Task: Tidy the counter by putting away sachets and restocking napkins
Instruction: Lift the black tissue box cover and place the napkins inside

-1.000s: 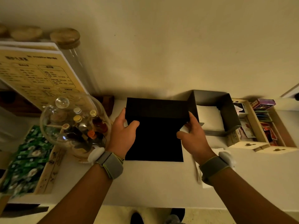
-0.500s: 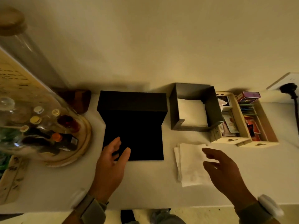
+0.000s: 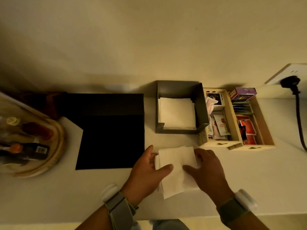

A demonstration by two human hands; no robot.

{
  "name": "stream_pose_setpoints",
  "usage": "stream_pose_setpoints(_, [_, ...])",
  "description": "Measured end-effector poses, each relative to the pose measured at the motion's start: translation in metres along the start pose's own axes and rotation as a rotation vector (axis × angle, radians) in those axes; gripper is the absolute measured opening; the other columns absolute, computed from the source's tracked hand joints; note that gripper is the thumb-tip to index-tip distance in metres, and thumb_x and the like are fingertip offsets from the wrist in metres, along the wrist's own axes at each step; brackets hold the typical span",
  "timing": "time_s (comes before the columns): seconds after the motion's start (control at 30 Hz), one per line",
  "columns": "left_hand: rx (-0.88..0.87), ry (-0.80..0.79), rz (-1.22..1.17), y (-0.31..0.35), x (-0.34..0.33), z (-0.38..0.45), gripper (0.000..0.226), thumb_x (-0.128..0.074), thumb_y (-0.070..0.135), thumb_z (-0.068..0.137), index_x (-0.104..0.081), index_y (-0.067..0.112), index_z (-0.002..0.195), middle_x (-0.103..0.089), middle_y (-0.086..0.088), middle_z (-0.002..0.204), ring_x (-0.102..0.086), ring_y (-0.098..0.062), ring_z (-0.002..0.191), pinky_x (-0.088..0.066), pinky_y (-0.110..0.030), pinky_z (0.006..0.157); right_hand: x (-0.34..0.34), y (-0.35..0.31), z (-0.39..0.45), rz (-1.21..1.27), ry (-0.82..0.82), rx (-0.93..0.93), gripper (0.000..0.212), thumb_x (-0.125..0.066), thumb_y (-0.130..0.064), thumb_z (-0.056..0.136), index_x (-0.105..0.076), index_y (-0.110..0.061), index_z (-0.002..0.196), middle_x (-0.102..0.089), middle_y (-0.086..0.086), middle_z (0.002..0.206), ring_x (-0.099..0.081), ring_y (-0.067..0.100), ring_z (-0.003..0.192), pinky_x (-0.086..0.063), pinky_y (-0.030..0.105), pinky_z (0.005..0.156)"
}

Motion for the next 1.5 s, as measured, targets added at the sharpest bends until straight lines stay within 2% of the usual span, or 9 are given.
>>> stream_pose_setpoints(0.2, [-0.007,0.038,0.095,0.006,-0.010,0.006,0.095,-0.080,0.033,0.071,-0.021,0.038,0.145,-0.047,0.010,0.128,-0.051,-0.018,0.116,-0.050,-0.044,0.096,-0.008,-0.021,0.006,0.057,-0.035,0.062,0.040,-0.077,-0.031,0.074,-0.052,-0.027,0.105,-0.049,-0.010,0.096,-0.046,0.010,0.089,-0.043,0.029,0.083])
stream_pose_setpoints(0.43, [-0.055,0.030,0.077,0.016,-0.006,0.004,0.088,-0.081,0.020,0.071,-0.029,0.042,0.137,-0.046,0.009,0.122,-0.052,-0.015,0.107,-0.053,-0.029,0.081,-0.004,-0.041,-0.008,0.497,-0.185,0.132,0.042,-0.072,-0.009,0.078,-0.048,-0.039,0.094,-0.058,-0.013,0.090,-0.061,0.012,0.080,-0.051,0.015,0.054])
stream_pose_setpoints(0.67, [0.000,-0.175,-0.267,0.008,0.028,0.000,0.057,-0.076,0.018,0.069,-0.053,0.026,0.121,-0.070,0.004,0.109,-0.067,-0.017,0.101,-0.058,-0.027,0.073,0.004,-0.065,-0.013,0.788,-0.262,0.191,0.056,-0.072,-0.003,0.075,-0.054,-0.048,0.104,-0.061,-0.022,0.099,-0.064,0.006,0.091,-0.057,0.025,0.063])
stream_pose_setpoints(0.8, [0.033,-0.111,-0.383,-0.011,0.062,-0.004,0.041,-0.070,0.021,0.074,-0.062,0.021,0.114,-0.075,0.002,0.104,-0.070,-0.017,0.096,-0.058,-0.027,0.072,-0.022,-0.084,-0.010,0.741,-0.365,0.096,0.066,-0.072,-0.012,0.077,-0.041,-0.049,0.123,-0.064,-0.005,0.111,-0.068,0.020,0.092,-0.060,0.040,0.071])
stream_pose_setpoints(0.9, [0.048,-0.010,-0.466,-0.022,0.096,-0.006,0.038,-0.069,0.021,0.072,-0.065,0.017,0.110,-0.075,-0.003,0.103,-0.071,-0.021,0.093,-0.058,-0.027,0.067,-0.054,-0.102,-0.017,0.722,-0.488,0.065,0.075,-0.068,-0.009,0.081,-0.030,-0.051,0.130,-0.063,-0.005,0.114,-0.067,0.019,0.095,-0.059,0.036,0.073])
stream_pose_setpoints(1.07, [0.026,0.189,-0.499,-0.027,0.160,0.003,0.021,-0.064,0.004,0.084,-0.068,0.013,0.102,-0.077,-0.005,0.092,-0.073,-0.021,0.082,-0.057,-0.025,0.060,-0.086,-0.138,-0.013,0.702,-0.361,0.108,0.060,-0.068,-0.010,0.083,-0.038,-0.052,0.115,-0.072,-0.009,0.087,-0.069,0.005,0.079,-0.055,0.019,0.053])
stream_pose_setpoints(1.17, [-0.031,0.250,-0.366,-0.016,0.185,0.012,0.023,-0.065,-0.002,0.083,-0.067,0.015,0.099,-0.074,-0.006,0.096,-0.072,-0.017,0.081,-0.058,-0.025,0.062,-0.094,-0.155,-0.002,0.698,-0.258,0.089,0.033,-0.070,-0.015,0.082,-0.050,-0.036,0.097,-0.071,0.000,0.083,-0.070,0.014,0.067,-0.051,0.019,0.047])
stream_pose_setpoints(1.33, [-0.135,0.355,-0.140,0.005,0.209,0.028,0.031,-0.071,-0.001,0.079,-0.067,0.014,0.105,-0.072,-0.010,0.094,-0.069,-0.027,0.087,-0.057,-0.042,0.078,-0.099,-0.167,0.015,0.575,-0.124,0.136,0.017,-0.071,-0.013,0.081,-0.065,-0.028,0.077,-0.068,-0.002,0.083,-0.065,0.015,0.080,-0.051,0.024,0.072])
stream_pose_setpoints(1.5, [-0.234,0.420,0.097,0.017,0.206,0.026,0.034,-0.071,0.007,0.080,-0.066,0.013,0.113,-0.073,-0.008,0.100,-0.068,-0.018,0.084,-0.056,-0.034,0.078,-0.096,-0.169,0.018,0.446,-0.070,0.138,0.014,-0.068,-0.017,0.084,-0.065,-0.030,0.084,-0.064,-0.012,0.086,-0.060,0.008,0.081,-0.051,0.031,0.085])
Point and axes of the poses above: each hand's wrist, its own z-axis towards the middle knuckle, its own x-axis out of the back of the hand, y = z × x, the point moved 7 cm from there along z, towards the middle knuckle
